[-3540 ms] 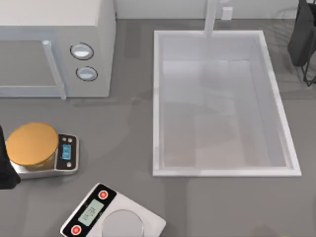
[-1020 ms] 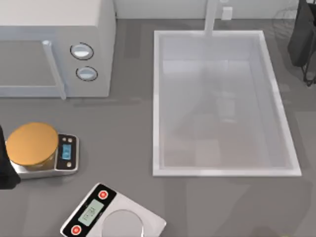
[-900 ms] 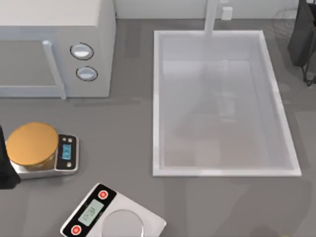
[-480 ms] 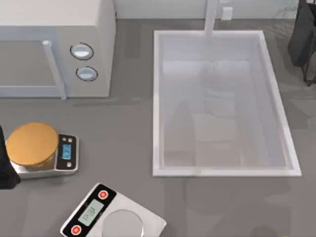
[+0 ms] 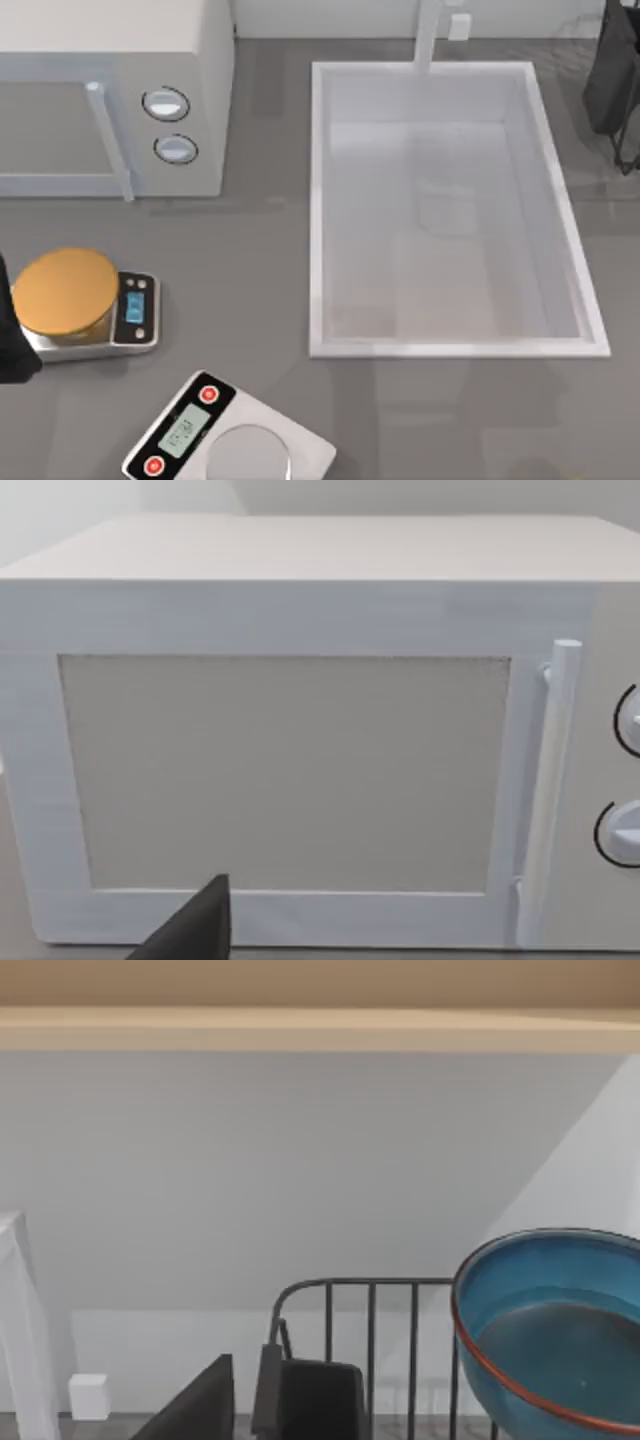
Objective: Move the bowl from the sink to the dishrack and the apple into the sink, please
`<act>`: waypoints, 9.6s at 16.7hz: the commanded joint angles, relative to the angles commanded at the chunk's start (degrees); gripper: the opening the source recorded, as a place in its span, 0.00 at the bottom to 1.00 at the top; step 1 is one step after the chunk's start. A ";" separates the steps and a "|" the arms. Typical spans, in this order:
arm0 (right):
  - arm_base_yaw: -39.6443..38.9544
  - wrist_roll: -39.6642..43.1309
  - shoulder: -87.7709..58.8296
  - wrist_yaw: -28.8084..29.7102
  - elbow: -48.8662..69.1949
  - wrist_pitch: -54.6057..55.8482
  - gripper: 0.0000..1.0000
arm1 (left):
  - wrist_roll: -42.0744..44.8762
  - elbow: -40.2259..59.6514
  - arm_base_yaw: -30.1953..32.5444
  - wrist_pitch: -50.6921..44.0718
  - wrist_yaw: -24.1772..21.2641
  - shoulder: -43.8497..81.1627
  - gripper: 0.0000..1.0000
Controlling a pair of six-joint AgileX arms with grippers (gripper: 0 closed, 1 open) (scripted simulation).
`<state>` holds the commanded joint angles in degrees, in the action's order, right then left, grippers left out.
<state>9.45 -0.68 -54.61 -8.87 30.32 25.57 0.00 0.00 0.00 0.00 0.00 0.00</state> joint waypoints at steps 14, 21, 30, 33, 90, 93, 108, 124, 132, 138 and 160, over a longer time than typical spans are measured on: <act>-9.41 0.68 54.39 8.82 -30.18 -25.44 1.00 | 0.00 0.00 0.00 0.00 0.00 0.00 1.00; -9.45 0.68 54.61 8.86 -30.32 -25.56 1.00 | 0.00 0.00 0.00 0.00 0.00 0.00 1.00; -9.45 0.68 54.61 8.86 -30.32 -25.56 1.00 | 0.00 0.00 0.00 0.00 0.00 0.00 1.00; -9.45 0.68 54.61 8.86 -30.32 -25.56 1.00 | 0.00 0.00 0.00 0.00 0.00 0.00 1.00; 11.25 20.69 -42.68 8.87 10.79 -59.39 0.77 | 0.00 0.00 0.00 0.00 0.00 0.00 1.00; 11.25 20.69 -42.68 8.87 10.79 -59.39 0.55 | 0.00 0.00 0.00 0.00 0.00 0.00 1.00; 11.25 20.69 -42.68 8.87 10.79 -59.39 0.00 | 0.00 0.00 0.00 0.00 0.00 0.00 1.00; 10.99 19.07 -29.29 8.05 30.41 -87.06 0.00 | 0.00 0.00 0.00 0.00 0.00 0.00 1.00; 3.63 16.86 -31.12 11.00 29.81 -77.96 0.00 | 0.00 0.00 0.00 0.00 0.00 0.00 1.00; -14.44 11.45 -34.59 20.31 26.98 -49.14 0.00 | 0.00 0.00 0.00 0.00 0.00 0.00 1.00; -46.46 -0.54 -37.25 47.46 10.48 24.89 0.00 | 0.00 0.00 0.00 0.00 0.00 0.00 1.00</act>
<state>-37.00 -1.22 -91.86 38.60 40.80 50.45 0.00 0.00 0.00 0.00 0.00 0.00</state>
